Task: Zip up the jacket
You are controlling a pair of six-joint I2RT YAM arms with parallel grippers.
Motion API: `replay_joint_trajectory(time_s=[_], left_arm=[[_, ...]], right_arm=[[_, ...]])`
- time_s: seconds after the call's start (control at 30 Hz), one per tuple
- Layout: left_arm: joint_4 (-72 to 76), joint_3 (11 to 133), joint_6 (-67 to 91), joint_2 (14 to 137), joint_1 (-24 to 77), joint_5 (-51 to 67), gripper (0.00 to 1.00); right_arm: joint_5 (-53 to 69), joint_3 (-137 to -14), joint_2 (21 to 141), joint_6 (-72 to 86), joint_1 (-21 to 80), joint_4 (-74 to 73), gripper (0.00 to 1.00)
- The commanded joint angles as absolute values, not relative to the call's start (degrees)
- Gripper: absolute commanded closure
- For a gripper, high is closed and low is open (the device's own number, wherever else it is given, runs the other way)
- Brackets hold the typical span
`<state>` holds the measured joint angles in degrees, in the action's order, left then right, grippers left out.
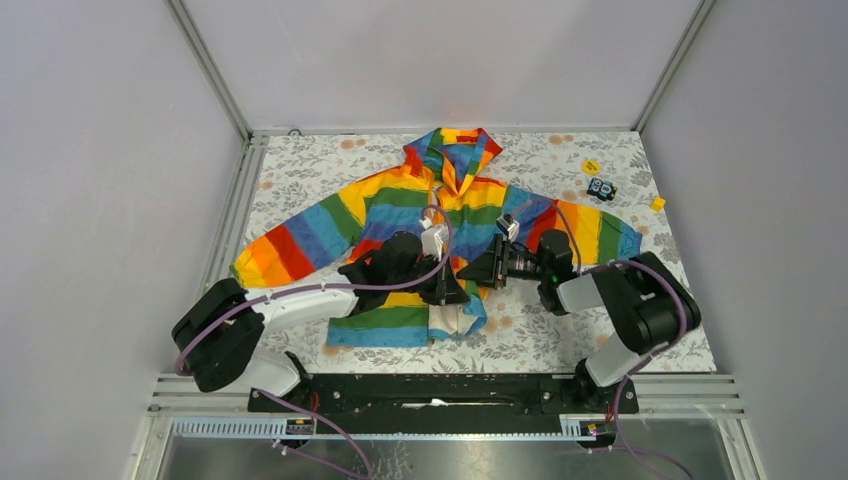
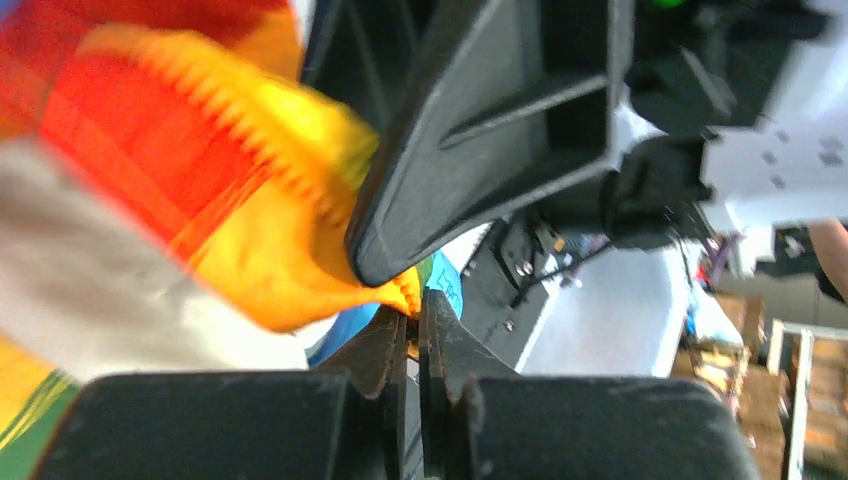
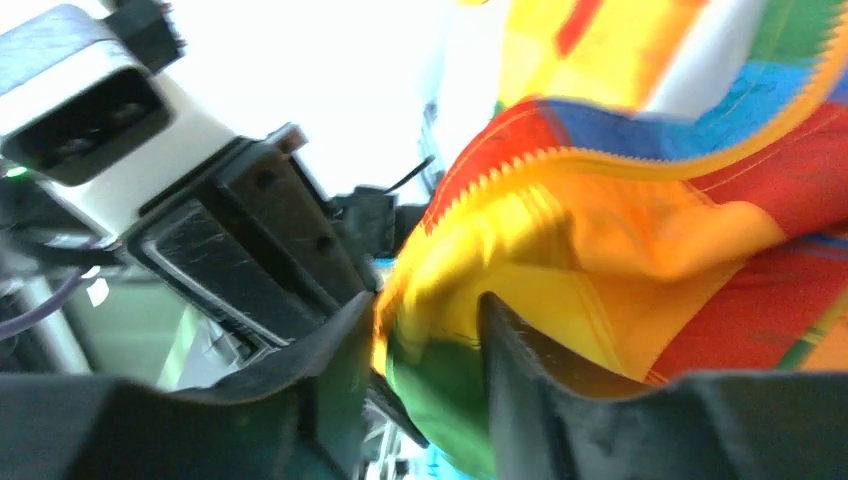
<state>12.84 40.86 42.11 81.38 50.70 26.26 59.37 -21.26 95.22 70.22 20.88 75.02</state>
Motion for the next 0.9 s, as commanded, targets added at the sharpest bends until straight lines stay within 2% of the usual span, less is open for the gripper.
replay_joint_trajectory(time_s=[0.0,0.03,0.13,0.27,0.4,0.73,0.87], left_arm=[[-0.93,46.85,44.12,80.35,52.20,11.05,1.00],[-2.28,47.44,44.08,80.33,53.29,7.40,1.00],[-3.48,48.61,43.90,81.36,55.44,2.43,1.00],[-4.27,50.65,44.62,83.86,56.45,0.49,1.00],[-4.25,52.50,44.38,85.47,57.73,0.19,1.00],[-6.96,57.95,42.76,89.35,60.84,-2.86,1.00],[-8.50,60.27,42.21,90.55,62.66,-4.82,1.00]], right_arm=[[43.38,-26.94,83.59,43.88,20.98,28.96,0.43],[38.06,-29.52,80.76,39.71,21.00,16.61,0.37],[28.15,-31.92,72.80,35.17,20.99,4.02,0.22],[26.42,-32.03,66.35,37.25,21.16,-2.84,0.18],[30.78,-29.62,64.31,43.66,22.01,2.33,0.25],[30.01,-28.71,68.17,48.49,28.32,12.18,0.44],[30.11,-27.74,68.96,48.90,28.33,14.50,0.61]])
